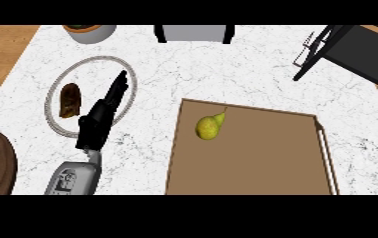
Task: Pick the croissant from the tray and place it in the tiered shelf
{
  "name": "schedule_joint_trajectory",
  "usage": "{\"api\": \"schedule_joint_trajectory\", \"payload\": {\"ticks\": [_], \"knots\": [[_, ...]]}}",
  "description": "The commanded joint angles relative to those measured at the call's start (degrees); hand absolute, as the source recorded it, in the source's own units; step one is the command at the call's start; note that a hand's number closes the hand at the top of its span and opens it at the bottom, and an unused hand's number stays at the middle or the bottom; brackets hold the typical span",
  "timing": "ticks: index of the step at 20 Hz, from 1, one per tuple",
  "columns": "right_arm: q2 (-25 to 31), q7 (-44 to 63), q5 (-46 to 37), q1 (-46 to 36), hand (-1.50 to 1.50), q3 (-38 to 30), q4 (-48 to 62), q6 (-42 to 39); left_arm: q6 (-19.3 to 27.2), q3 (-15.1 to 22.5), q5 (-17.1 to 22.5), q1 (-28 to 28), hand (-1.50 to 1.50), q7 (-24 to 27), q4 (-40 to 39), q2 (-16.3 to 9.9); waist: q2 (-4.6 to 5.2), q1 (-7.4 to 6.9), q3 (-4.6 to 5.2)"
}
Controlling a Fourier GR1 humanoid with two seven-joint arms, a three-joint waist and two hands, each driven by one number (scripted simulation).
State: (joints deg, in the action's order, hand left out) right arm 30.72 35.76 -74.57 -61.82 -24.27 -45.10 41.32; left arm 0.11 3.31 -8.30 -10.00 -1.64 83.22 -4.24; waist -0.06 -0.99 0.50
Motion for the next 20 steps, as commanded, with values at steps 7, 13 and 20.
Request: {"api": "schedule_joint_trajectory", "payload": {"ticks": [7,13,20], "knots": [[5.0,10.32,-8.39,3.7,-1.5,-1.14,8.87,2.16,-0.43,-0.6,0.07,-1.06,0.0,-0.66,0.01,-0.36,0.46,0.66,-0.41],[4.3,15.77,-8.78,3.9,-1.5,-1.1,4.77,-0.17,-1.57,-2.03,0.93,0.08,0.0,-1.19,0.67,-1.7,0.1,0.57,-0.49],[0.99,10.49,1.12,6.25,-1.5,-2.78,-3.87,1.72,-0.39,-0.3,-0.62,-0.06,0.0,-1.4,1.58,-0.03,-0.04,0.74,-0.51]]}}
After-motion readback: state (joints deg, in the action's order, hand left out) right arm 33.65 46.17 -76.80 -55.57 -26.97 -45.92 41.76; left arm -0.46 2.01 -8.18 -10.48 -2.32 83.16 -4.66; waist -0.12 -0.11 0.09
